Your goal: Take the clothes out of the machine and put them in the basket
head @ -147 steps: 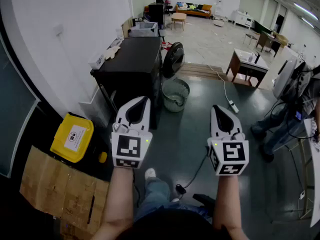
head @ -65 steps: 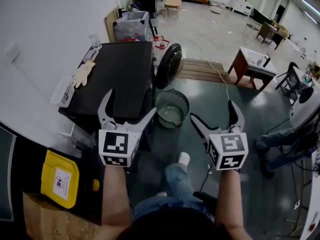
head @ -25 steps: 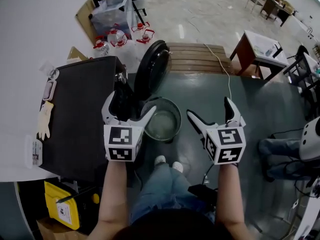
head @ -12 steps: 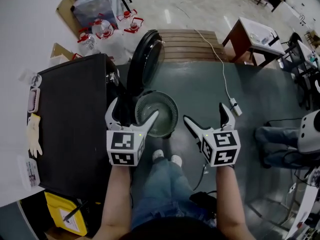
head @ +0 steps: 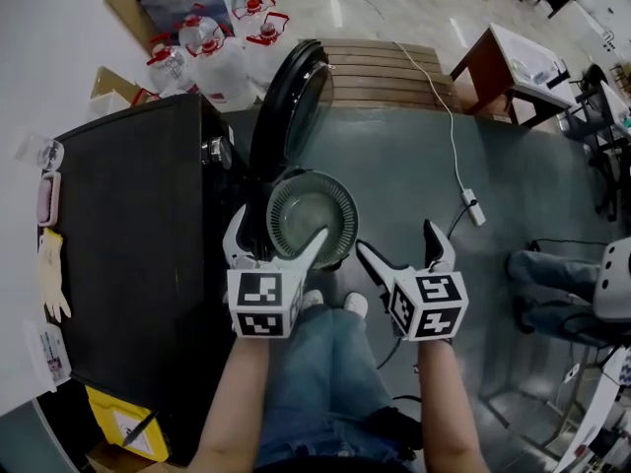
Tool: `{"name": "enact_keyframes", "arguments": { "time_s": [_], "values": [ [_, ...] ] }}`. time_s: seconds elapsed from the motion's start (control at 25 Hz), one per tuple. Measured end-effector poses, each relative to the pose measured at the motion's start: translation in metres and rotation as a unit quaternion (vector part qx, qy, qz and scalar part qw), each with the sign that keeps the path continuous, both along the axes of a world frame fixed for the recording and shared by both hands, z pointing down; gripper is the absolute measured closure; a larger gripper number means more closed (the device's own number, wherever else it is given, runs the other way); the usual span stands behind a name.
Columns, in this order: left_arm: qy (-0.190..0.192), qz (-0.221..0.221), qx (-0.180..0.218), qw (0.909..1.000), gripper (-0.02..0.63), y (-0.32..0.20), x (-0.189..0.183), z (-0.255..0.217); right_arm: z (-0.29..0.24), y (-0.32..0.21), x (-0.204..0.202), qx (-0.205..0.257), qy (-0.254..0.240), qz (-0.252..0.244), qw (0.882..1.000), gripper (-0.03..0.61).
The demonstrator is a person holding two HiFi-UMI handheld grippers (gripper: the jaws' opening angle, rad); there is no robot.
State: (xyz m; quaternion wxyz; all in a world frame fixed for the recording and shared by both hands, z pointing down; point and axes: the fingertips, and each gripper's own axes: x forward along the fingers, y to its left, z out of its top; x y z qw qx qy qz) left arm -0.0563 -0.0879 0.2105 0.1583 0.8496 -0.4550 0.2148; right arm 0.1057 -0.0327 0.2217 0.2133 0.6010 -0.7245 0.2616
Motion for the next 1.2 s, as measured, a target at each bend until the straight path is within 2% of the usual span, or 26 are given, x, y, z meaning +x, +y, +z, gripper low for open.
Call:
{"name": "enact_keyframes", "arguments": {
  "time_s": [0.44, 0.64, 0.8, 1.2],
  "values": [
    [-0.029, -0.035, -0.046, 0.9979, 0.061, -0.011, 0.006, 0.084, 0.079, -0.025, 0.021, -0.032, -0.013, -0.007, 0.999, 0.034],
    [-0.024, -0.062, -0.065, 0.9956, 0.061, -0.020, 0.006, 0.125, 0.116, -0.035, 0.029, -0.047, -0.015, -0.015, 0.999, 0.035],
    [-0.031, -0.068, -0.077, 0.9942, 0.061, -0.022, 0.004, 0.160, 0.151, -0.038, 0.028, -0.059, -0.019, -0.026, 0.998, 0.035],
    [-0.062, -0.108, -0.104, 0.9867, 0.061, -0.018, -0.031, 0.243, 0.246, -0.046, 0.017, -0.082, -0.029, -0.025, 0.996, 0.061]
  ]
}}
